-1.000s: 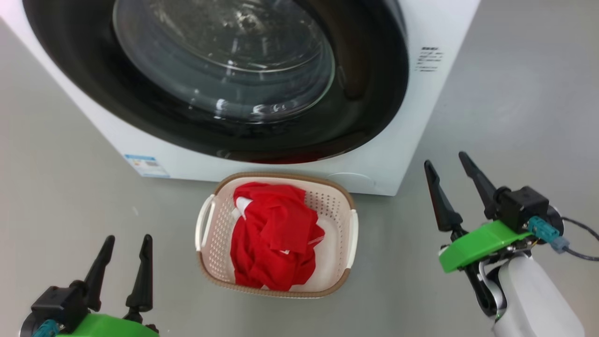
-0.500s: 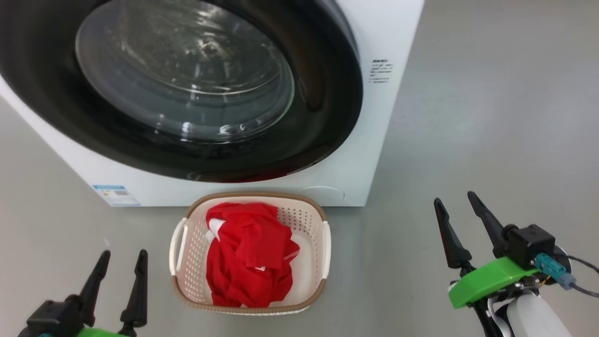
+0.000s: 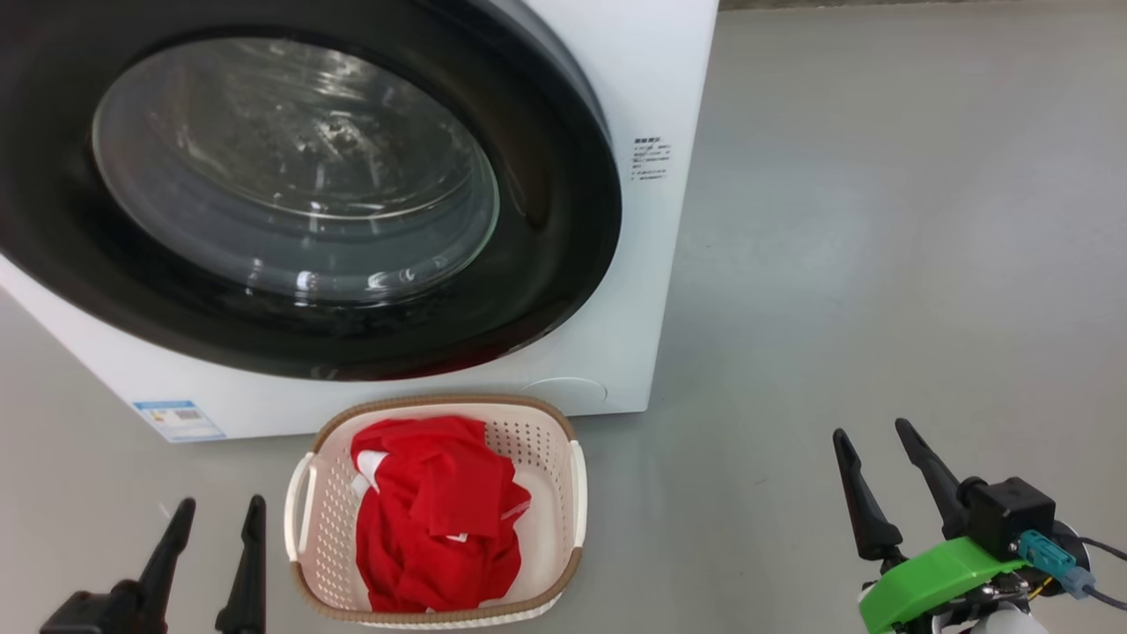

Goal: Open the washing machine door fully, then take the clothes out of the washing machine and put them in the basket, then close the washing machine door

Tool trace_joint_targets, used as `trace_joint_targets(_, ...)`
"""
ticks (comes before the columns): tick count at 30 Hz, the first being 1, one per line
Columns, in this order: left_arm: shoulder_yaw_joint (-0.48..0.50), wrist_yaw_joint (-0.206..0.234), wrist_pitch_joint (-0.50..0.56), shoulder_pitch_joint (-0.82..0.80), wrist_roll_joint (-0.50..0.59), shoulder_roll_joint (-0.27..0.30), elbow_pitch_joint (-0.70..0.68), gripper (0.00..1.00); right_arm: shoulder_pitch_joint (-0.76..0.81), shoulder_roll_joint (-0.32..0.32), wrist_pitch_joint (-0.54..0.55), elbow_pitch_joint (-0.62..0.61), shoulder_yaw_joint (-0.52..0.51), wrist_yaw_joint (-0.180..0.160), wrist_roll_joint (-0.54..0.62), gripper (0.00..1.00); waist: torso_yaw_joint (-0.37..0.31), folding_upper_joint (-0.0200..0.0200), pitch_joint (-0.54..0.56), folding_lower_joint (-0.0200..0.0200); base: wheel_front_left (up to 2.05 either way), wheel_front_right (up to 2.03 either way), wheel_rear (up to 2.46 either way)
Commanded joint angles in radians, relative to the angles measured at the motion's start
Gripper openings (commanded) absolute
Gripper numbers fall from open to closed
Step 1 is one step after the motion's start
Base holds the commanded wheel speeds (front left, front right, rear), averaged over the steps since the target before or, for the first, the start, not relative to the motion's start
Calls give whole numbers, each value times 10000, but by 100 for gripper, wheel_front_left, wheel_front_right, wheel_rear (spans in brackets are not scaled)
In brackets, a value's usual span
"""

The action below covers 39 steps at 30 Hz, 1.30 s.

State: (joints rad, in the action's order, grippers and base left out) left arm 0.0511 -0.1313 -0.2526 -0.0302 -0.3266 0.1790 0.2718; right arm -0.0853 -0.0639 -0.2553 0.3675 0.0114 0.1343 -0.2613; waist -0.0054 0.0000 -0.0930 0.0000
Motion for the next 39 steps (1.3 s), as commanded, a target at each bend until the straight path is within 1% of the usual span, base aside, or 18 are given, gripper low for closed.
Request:
trace_joint_targets(1,402,6,-92,26,61,291,-226,100,50,-128,-65,-283,138,-36,-132,100,-133,0,129,0,0,0,0)
trace_joint_targets(13,470,6,-92,234,132,276,-228,100,497,-134,-65,-386,5,-36,-149,100,-323,0,313,0,0,0,0)
trace_joint_targets(39,785,6,-92,377,70,103,-244,100,891,-114,-65,-618,-202,-36,-88,100,-313,0,387,0,0,0,0)
